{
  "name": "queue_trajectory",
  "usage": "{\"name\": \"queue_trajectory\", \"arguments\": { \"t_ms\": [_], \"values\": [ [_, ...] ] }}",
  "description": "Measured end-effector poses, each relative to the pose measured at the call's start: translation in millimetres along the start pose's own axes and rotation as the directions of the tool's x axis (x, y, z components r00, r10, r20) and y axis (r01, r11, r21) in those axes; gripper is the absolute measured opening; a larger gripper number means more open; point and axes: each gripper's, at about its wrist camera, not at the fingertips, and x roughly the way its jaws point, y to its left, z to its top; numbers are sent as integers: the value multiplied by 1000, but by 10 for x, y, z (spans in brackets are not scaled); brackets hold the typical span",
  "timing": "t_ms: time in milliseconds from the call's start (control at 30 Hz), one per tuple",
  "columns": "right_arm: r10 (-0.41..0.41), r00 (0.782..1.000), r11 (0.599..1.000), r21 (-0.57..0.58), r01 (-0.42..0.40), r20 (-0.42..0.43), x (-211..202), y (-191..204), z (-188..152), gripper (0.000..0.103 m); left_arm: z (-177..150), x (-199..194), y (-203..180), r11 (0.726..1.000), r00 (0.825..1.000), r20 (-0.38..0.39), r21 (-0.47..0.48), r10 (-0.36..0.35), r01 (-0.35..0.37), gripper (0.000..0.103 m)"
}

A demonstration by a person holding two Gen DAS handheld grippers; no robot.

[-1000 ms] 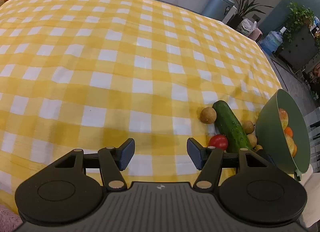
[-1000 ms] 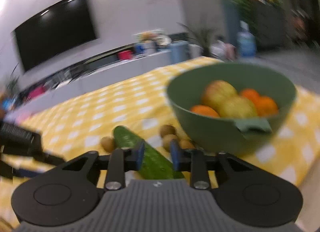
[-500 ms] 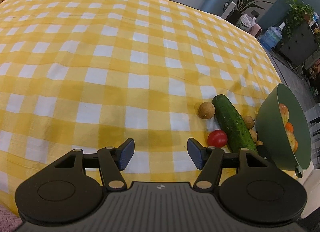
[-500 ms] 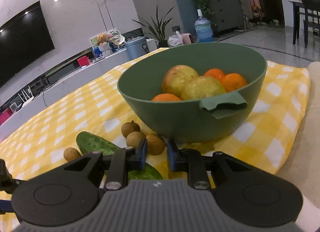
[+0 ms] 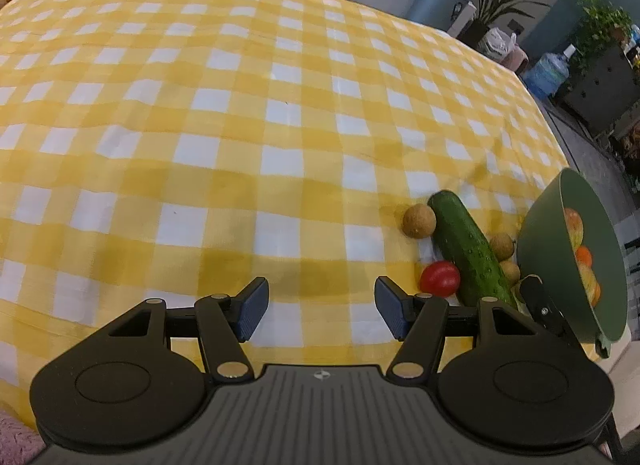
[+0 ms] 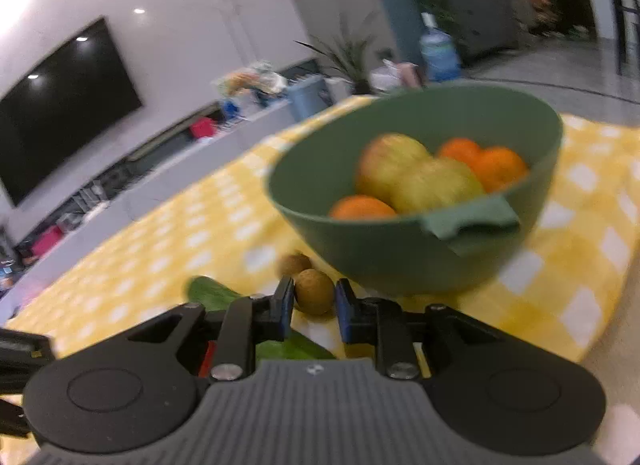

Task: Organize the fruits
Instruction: 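Grasp a small brown kiwi beside the cucumber with the right tool, then grasp another brown kiwi with the left tool while the right tool holds its kiwi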

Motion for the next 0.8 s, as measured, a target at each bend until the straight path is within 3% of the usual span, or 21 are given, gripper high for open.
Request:
{"name": "queue_trajectory", "arguments": {
  "t_ms": [100,167,267,333,500,633,800],
  "values": [
    [168,983,977,-123,-176,-72,-84,140,88,18,32,-40,63,1000,1000,18,-27,6,-6,72],
    [242,947,925,-245,-291,-213,-91,297,118,18,55,-47,119,999,1000,18,-51,8,-7,72],
    [196,918,864,-382,-328,-344,-91,466,53,19,73,-41,168,997,1000,15,-80,12,-11,72],
    [169,899,844,-411,-344,-404,-55,515,-14,18,68,-34,163,997,1000,10,-76,11,-10,72],
    [116,919,811,-498,-306,-377,-15,611,-187,19,49,-51,109,999,1000,22,-49,10,-9,72],
    [81,928,825,-498,-268,-365,64,618,-227,21,43,-59,80,999,999,31,-32,16,-15,72],
    [112,946,830,-495,-258,-305,80,618,-285,21,39,-39,94,999,1000,19,-37,9,-8,72]
  ]
}}
